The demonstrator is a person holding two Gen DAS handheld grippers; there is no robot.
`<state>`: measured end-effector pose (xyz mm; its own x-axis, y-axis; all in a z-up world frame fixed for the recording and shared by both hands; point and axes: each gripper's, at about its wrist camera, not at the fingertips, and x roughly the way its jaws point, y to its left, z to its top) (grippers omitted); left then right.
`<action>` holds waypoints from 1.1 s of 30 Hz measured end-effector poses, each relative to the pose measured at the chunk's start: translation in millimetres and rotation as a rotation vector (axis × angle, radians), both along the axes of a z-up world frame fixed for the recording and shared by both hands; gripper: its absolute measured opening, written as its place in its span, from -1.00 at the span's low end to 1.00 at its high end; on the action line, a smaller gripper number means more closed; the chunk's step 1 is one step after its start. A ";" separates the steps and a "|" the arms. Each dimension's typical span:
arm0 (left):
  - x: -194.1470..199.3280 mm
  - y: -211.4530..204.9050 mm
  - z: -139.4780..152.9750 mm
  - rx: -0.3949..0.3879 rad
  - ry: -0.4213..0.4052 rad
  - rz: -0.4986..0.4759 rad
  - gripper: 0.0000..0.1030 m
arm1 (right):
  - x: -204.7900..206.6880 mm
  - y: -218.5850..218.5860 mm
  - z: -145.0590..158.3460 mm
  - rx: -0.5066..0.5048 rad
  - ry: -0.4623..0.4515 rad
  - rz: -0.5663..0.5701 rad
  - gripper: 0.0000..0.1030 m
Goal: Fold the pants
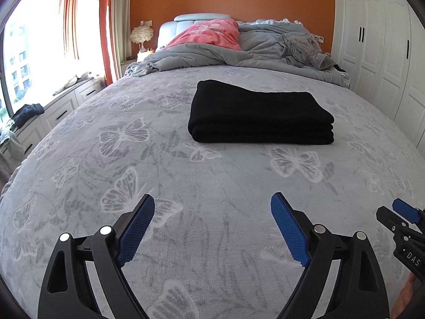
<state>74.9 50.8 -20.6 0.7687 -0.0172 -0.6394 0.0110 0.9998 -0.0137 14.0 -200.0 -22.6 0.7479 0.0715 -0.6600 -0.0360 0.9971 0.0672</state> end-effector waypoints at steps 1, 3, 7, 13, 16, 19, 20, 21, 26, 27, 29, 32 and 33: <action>0.6 1.8 0.3 -0.002 0.004 0.008 0.68 | -0.4 -2.1 0.4 0.002 0.000 -0.002 0.06; 0.1 5.7 2.2 -0.016 -0.004 0.008 0.68 | -1.4 -3.9 1.5 0.006 0.001 -0.005 0.06; -1.3 9.5 4.1 -0.005 -0.006 0.017 0.68 | -1.1 -3.8 2.4 0.000 0.006 -0.008 0.10; -1.5 3.7 -0.1 0.029 0.017 0.012 0.68 | -1.5 -0.9 3.5 0.002 0.002 -0.008 0.15; -3.8 -1.6 -0.2 0.044 0.013 -0.004 0.68 | -1.9 0.1 3.2 -0.001 0.007 -0.008 0.17; -5.1 -5.8 -2.9 0.051 0.022 -0.016 0.68 | -2.9 0.9 3.3 -0.002 0.009 -0.009 0.20; -5.3 -7.0 -3.4 0.049 0.025 -0.022 0.68 | -2.8 0.8 3.3 -0.003 0.009 -0.010 0.22; -5.1 -8.2 -4.0 0.045 0.030 -0.027 0.68 | -3.0 0.8 3.5 -0.002 0.008 -0.009 0.22; -6.7 -11.9 -5.7 0.029 0.037 -0.044 0.68 | -3.4 0.6 3.8 0.001 0.013 -0.011 0.25; -6.6 -12.0 -6.3 0.025 0.042 -0.045 0.68 | -3.5 0.4 3.8 0.000 0.013 -0.010 0.25; -6.5 -10.8 -7.4 0.016 0.049 -0.043 0.68 | -3.8 0.8 3.9 0.002 0.013 -0.011 0.25; -6.5 -9.2 -7.1 0.009 0.049 -0.039 0.68 | -4.3 1.4 4.2 -0.001 0.012 -0.011 0.25; -6.5 -9.2 -7.0 0.011 0.048 -0.041 0.68 | -4.1 1.4 4.0 0.000 0.014 -0.011 0.25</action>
